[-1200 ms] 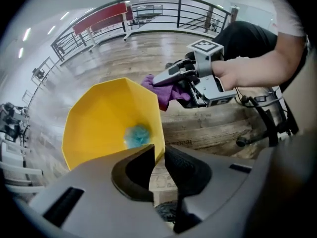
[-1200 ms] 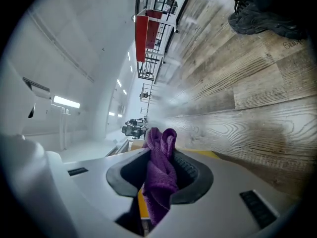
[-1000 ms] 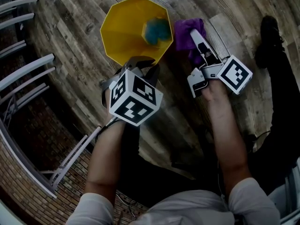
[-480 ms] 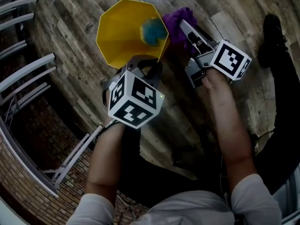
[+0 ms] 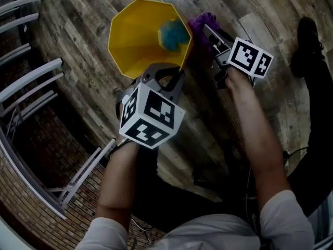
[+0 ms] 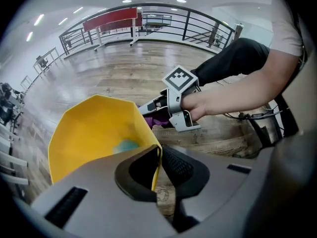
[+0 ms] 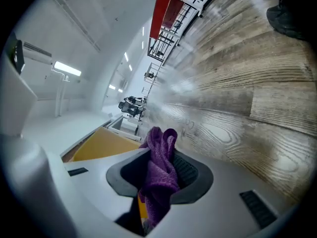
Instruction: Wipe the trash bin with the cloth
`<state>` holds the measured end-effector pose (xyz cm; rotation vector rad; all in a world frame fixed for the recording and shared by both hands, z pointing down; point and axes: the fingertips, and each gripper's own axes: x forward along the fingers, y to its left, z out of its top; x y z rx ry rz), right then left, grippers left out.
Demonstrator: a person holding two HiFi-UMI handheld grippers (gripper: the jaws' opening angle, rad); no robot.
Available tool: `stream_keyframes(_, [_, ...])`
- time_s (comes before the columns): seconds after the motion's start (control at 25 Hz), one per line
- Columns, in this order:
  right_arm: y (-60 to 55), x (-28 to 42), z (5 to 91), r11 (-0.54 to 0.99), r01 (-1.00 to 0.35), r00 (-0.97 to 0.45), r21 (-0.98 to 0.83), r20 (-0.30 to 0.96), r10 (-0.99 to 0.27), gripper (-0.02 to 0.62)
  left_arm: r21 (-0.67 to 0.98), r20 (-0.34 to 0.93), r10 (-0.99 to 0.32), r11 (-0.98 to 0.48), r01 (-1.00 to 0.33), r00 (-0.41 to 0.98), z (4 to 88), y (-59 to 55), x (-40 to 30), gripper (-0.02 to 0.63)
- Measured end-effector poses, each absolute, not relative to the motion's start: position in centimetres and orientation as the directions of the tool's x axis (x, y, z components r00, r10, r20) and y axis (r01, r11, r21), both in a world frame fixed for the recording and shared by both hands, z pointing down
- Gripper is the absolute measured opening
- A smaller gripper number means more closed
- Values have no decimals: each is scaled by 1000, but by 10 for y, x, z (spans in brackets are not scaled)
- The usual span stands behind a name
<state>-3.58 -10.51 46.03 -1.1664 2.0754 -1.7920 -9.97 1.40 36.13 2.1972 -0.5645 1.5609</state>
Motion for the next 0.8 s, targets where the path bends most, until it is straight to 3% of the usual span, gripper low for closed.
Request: stream_keyframes(0.8, [-102,-60,591,-56,-717,-599,-695,654,-462,115,88,930,-122,-842,-531,348,357,15,-95,29])
